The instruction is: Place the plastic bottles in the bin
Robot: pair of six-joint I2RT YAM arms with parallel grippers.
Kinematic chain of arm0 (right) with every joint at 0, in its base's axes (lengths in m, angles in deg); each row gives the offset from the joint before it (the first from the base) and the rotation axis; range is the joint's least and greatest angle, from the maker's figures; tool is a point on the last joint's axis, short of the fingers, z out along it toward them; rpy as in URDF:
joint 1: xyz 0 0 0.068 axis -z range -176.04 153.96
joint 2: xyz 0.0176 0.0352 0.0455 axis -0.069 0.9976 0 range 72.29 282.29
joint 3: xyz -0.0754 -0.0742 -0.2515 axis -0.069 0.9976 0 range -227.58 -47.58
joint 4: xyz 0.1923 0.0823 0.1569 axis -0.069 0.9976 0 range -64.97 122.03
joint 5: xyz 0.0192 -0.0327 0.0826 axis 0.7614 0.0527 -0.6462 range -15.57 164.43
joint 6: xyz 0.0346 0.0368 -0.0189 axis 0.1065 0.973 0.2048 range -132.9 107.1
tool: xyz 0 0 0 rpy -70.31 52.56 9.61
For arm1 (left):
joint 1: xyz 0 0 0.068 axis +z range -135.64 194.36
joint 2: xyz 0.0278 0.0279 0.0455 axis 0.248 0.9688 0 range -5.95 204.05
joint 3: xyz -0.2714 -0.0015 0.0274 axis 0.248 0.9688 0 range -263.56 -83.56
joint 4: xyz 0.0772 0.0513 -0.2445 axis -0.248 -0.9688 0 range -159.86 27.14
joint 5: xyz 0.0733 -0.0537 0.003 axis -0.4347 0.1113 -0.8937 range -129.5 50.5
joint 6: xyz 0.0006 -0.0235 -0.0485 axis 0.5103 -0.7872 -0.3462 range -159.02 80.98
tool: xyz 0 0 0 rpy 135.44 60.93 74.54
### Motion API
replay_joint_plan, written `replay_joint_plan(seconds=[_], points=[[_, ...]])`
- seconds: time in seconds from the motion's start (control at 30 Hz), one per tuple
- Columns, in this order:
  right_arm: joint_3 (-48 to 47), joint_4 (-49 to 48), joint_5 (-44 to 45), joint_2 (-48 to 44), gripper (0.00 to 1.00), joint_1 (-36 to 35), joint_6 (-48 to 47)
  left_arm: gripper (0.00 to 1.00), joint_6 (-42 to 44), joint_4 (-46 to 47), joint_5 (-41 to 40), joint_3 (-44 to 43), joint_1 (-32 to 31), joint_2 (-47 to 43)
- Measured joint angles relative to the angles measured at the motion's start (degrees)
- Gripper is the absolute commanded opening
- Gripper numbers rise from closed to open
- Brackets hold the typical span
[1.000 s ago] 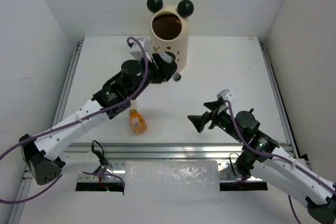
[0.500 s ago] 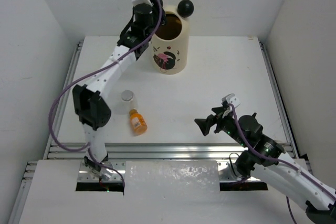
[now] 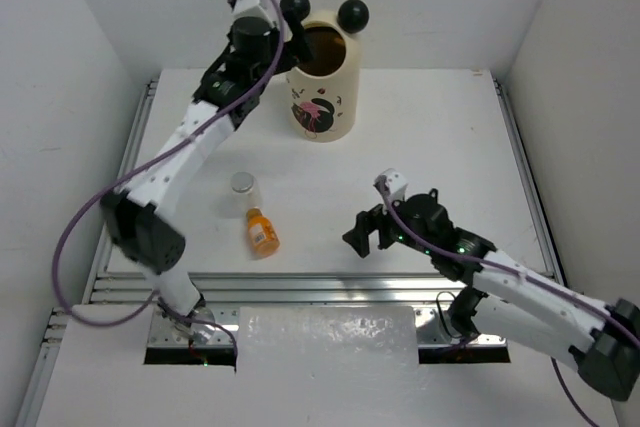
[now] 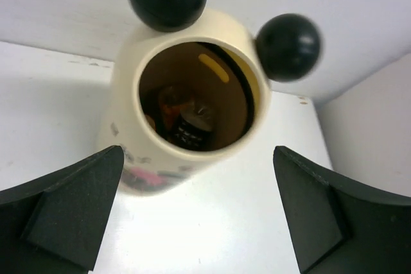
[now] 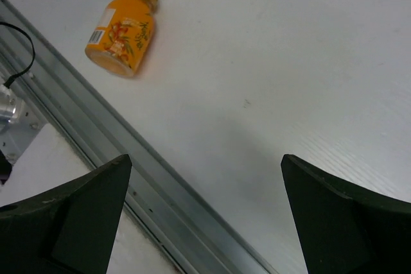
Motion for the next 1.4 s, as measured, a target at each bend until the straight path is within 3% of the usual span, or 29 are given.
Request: replay_joint_plan(seconds=[0.17, 0.4, 0.6, 0.73, 0.8, 0.9, 1.0, 1.2, 1.4], points=[[-6.5, -7.8, -4.6, 20.2, 0.99, -2.1, 5.4, 1.0, -0.8, -1.2, -1.9, 17.6, 0.0, -27.5], [-22.6, -12.5, -3.3, 43.2, 0.99, -10.6, 10.9, 1.0, -2.8, -8.9, -12.3, 38.8, 0.0, -62.1], [-40.4, -7.7, 2.3, 60.9, 0.99, -14.2, 14.7, 1.0, -2.9, -19.0, -17.4, 50.9, 0.0, -68.9], [-43.5, -6.2, 4.0, 68.1, 0.98, -15.1, 16.3, 1.0, -2.9, -22.9, -17.9, 53.5, 0.0, -69.8], [-44.8, -5.2, 3.8, 71.4, 0.77, -15.3, 16.2, 1.0, -2.8, -23.2, -17.9, 54.4, 0.0, -70.8], [-45.7, -7.1, 3.4, 72.0, 0.47, -15.5, 16.0, 1.0, -2.8, -23.2, -17.8, 55.4, 0.0, -72.6], [-40.6, -11.3, 3.3, 70.1, 0.37, -15.7, 15.5, 1.0, -2.6, -23.0, -16.2, 56.3, 0.0, -72.7], [-18.2, -18.1, 4.9, 52.4, 0.3, -16.8, 13.4, 1.0, -2.0, -20.4, -3.2, 57.3, 0.0, -71.1], [0.0, -28.2, 6.9, 27.9, 0.23, -17.1, 6.6, 1.0, -5.4, -4.5, 24.9, 66.4, 0.0, -64.0]])
